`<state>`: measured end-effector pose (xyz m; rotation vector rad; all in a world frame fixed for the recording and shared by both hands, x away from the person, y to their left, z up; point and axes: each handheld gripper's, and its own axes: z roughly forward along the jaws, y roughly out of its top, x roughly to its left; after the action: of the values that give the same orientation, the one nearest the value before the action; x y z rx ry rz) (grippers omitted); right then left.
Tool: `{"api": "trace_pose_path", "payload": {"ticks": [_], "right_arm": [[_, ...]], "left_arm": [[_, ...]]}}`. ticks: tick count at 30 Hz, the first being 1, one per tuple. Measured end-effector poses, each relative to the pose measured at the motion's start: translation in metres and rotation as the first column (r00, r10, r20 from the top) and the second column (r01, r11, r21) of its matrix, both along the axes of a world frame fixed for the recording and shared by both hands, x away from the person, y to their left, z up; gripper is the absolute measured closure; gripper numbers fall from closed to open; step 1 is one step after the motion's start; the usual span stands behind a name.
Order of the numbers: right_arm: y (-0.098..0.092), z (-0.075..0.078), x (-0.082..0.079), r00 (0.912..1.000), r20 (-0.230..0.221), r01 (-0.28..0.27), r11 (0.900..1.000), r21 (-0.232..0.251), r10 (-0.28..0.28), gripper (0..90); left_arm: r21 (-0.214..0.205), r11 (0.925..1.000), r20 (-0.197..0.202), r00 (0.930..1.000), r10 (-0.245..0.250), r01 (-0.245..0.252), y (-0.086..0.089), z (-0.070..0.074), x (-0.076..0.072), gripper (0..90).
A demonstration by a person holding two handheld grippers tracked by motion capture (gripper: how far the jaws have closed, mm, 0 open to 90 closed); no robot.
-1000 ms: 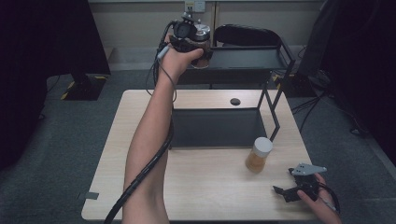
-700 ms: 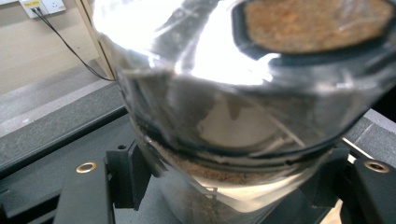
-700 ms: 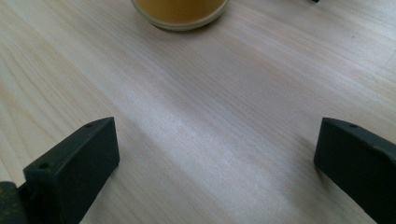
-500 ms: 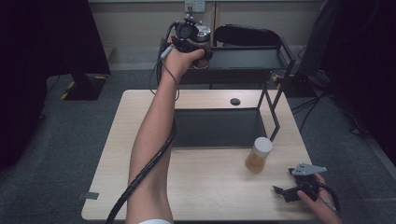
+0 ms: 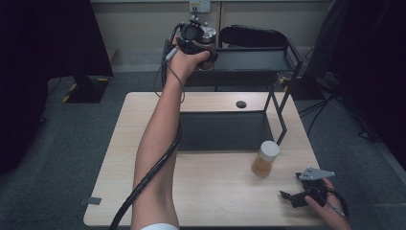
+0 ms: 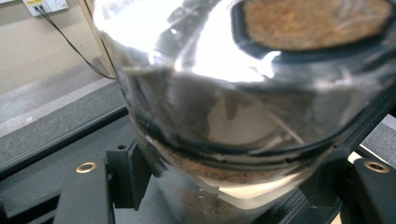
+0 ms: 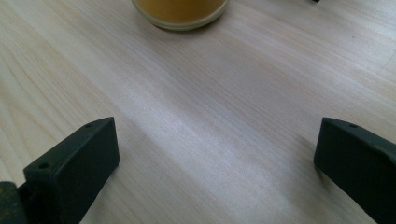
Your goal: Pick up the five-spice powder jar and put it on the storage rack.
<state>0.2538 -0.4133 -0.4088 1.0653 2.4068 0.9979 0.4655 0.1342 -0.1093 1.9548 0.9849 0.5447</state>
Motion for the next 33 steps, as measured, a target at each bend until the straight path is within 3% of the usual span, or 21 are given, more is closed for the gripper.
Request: {"api": "trace_pose_path", "payload": {"ticks": [22,24,33], "right_arm": [[0.0,0.0,0.0,1.0,0.0,-0.001,1.0,0.001,0.001,0.0],[0.0,0.0,0.0,1.0,0.001,-0.001,1.0,0.0,0.001,0.0],[0.0,0.0,0.0,1.0,0.001,-0.001,1.0,0.0,0.001,0.0]], "left_arm": [[-0.024,0.9997,0.005,0.9999,0.01,-0.01,0.002,-0.005,-0.002,30.7],[-0.047,0.9987,0.008,0.9997,0.021,-0.021,0.004,-0.005,-0.004,28.0],[-0.07,0.9957,-0.003,0.9982,0.059,-0.059,0.005,-0.001,-0.013,12.5]]}}
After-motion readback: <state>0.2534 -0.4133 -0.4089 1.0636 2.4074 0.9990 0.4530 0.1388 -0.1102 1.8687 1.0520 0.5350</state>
